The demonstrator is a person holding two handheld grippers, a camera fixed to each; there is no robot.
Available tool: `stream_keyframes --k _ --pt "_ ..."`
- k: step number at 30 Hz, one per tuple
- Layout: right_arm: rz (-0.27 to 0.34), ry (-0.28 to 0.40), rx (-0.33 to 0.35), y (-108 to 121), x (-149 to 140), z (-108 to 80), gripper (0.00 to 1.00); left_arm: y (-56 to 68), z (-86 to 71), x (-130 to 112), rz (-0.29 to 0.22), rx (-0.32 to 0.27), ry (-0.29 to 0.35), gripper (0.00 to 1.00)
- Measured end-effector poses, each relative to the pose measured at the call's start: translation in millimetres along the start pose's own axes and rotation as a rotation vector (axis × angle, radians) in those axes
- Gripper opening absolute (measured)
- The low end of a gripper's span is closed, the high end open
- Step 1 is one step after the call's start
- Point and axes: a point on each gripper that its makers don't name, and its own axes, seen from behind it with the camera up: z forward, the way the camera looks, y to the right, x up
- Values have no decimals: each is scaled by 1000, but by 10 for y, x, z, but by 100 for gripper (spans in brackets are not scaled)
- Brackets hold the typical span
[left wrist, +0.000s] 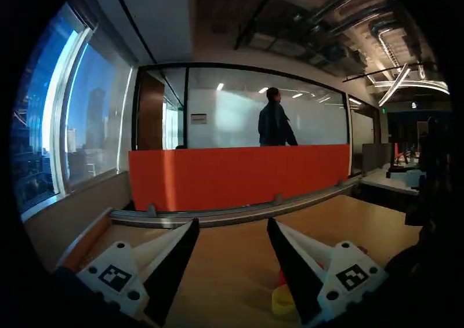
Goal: Pour water
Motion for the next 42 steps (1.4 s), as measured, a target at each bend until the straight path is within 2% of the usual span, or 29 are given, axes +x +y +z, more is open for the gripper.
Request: stream_keyframes --k 9,14,17,23,32,42 --pt "-40 -17 213 -470 25 -70 100 441 -81 14 -17 -210 -21 86" --pt "-31 -14 329 -729 55 -149 100 605 -163 18 -35 -299 -28 86" --pt "-40 -21 379 -834 32 -192 100 628 -176 -1 -37 -323 -33 86" --pt "-71 -38 433 -971 11 -246 100 641 -211 -83 -20 -349 -50 86" --pt "-124 -108 534 -1121 -166 -367 100 736 -315 -274 28 -412 -91 86" --pt "-169 -171 601 -1177 -325 -457 100 853 -406 -590 77 -479 -174 86"
